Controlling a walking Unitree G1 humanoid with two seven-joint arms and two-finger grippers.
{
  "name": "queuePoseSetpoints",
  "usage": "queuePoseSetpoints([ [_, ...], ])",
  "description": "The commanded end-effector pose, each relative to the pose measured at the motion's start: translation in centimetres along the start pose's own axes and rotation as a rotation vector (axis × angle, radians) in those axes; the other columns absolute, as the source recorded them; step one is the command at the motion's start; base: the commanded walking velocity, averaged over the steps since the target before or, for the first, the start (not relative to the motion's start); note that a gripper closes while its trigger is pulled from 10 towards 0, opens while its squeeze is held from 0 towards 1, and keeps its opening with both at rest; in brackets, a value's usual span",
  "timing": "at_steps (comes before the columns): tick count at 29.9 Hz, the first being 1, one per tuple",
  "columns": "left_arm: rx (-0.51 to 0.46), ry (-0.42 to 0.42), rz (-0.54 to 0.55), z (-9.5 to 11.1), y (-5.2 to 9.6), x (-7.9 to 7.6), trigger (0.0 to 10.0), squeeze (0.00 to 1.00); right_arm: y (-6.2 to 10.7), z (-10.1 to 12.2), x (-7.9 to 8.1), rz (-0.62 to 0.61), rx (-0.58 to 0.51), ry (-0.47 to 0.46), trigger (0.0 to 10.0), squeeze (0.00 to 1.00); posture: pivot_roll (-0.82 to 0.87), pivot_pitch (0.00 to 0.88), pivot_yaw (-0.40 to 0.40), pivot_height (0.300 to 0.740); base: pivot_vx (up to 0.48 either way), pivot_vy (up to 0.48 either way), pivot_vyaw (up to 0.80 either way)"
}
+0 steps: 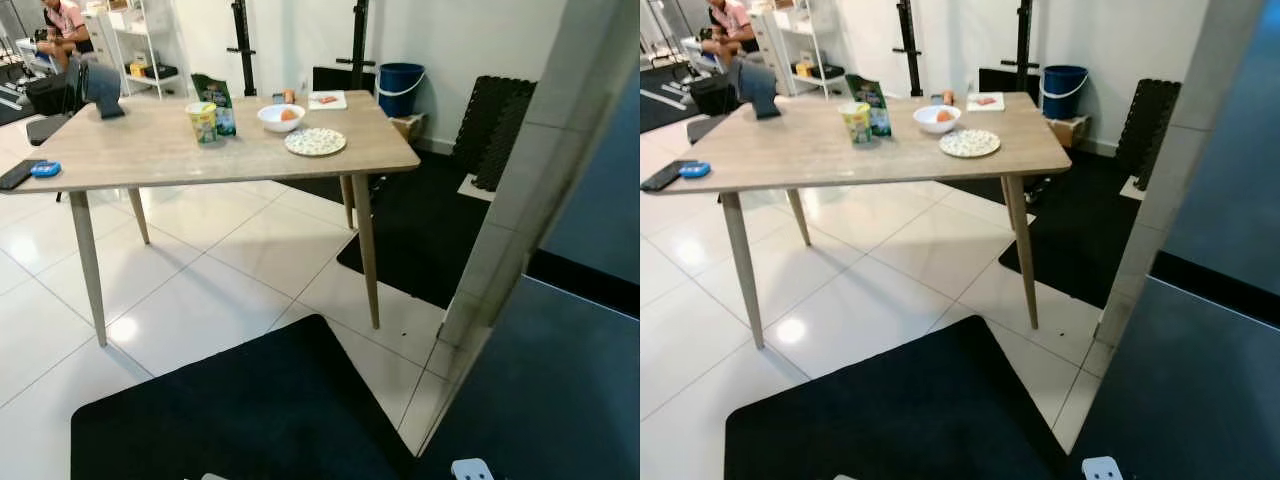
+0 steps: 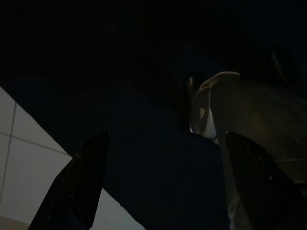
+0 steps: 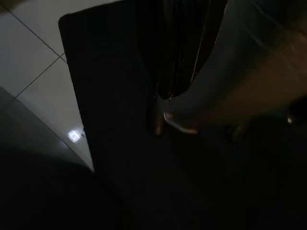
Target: Restocking fridge
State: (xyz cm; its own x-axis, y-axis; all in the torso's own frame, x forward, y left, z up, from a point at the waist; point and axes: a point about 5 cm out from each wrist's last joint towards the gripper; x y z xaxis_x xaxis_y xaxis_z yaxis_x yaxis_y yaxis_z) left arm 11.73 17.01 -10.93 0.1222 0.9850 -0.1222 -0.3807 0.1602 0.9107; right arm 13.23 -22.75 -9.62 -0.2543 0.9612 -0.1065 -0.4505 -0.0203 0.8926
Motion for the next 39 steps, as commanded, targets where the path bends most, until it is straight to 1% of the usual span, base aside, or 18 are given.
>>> queuePoseSetpoints([
  [1,0.04,0.01,-0.001,-1.09,0.11,-0.08,10.0,0.0,0.0,-0.15,0.11,0.006,0.007,0.003,10.0,0.0,-0.02,0.022,-0.001,0.74,0.0,0.0,0.77],
  [22,0.034,0.008,0.004,-0.9,0.08,-0.04,10.0,0.0,-0.04,-0.01,0.14,-0.002,0.006,0.004,10.0,0.0,-0.02,0.02,0.0,0.74,0.0,0.0,0.78],
  [24,0.034,0.008,0.005,-0.91,0.09,-0.02,10.0,0.0,-0.04,-0.06,0.14,-0.009,0.005,-0.013,10.0,0.0,-0.02,0.02,0.002,0.74,0.0,0.0,0.0],
  [27,0.034,0.006,0.006,-0.92,0.09,-0.01,10.0,0.0,-0.03,-0.07,0.07,-0.017,0.008,-0.011,10.0,0.0,-0.03,0.018,0.001,0.74,0.0,0.0,0.0],
  [29,0.036,0.002,0.007,-0.92,0.09,-0.01,10.0,0.0,-0.03,-0.03,-0.02,-0.022,0.01,0.005,10.0,0.0,-0.03,0.018,0.002,0.74,0.0,0.0,0.0],
  [35,0.039,-0.009,0.005,-0.9,0.08,-0.04,10.0,0.0,-0.03,-0.01,-0.06,-0.022,0.013,0.012,10.0,0.0,-0.03,0.015,-0.001,0.74,0.0,0.0,0.0],
  [39,0.066,-0.046,0.0,-1.16,0.09,-0.05,10.0,0.0,-0.03,0.0,-0.08,-0.023,0.017,0.021,10.0,0.0,-0.03,0.015,-0.001,0.74,0.0,0.0,0.0],
])
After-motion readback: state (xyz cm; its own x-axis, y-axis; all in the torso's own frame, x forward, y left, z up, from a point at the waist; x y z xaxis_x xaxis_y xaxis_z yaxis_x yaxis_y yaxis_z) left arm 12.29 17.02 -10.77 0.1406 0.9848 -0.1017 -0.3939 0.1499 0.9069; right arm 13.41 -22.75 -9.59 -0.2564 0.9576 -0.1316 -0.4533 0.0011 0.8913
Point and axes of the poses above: a point about 5 cm out from each wrist's last joint towards the gripper, its own y axis pointing back from the gripper into the wrist, its own z axis along the axis of the wrist's last joint, x = y × z, and after that the axes turned 11 degrees about y, right-handed
